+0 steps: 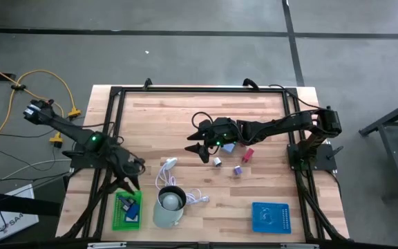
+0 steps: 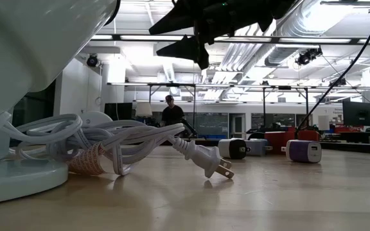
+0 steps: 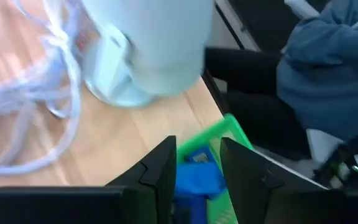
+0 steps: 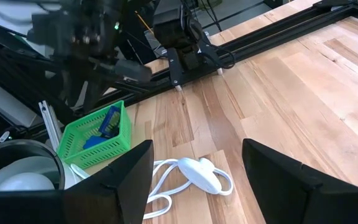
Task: Pick & Place Office items
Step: Put the top red charger adapter into the blue basket
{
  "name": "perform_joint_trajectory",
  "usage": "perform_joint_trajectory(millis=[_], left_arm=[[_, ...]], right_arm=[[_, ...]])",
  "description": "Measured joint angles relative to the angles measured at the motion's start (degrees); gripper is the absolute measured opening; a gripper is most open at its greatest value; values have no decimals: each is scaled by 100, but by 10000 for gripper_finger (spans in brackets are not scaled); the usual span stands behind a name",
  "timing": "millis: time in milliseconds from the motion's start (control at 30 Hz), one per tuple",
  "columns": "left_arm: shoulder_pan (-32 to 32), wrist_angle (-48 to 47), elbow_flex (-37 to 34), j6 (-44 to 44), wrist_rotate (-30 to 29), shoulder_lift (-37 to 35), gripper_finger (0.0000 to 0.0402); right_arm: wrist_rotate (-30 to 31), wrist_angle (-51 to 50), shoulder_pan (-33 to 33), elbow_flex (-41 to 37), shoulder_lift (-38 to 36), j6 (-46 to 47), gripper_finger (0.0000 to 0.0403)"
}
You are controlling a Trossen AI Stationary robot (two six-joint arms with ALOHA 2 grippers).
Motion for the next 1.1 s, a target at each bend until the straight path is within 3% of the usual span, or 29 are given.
perform_joint_trajectory(millis=[800,1100], left_arm=[[2765,1183,9,1991,28,-121,120],[3472,1543,9,2103,35,-121,120]], right_arm=[[0,0,-2,0,0,0,233],[0,0,-2,0,0,0,233]])
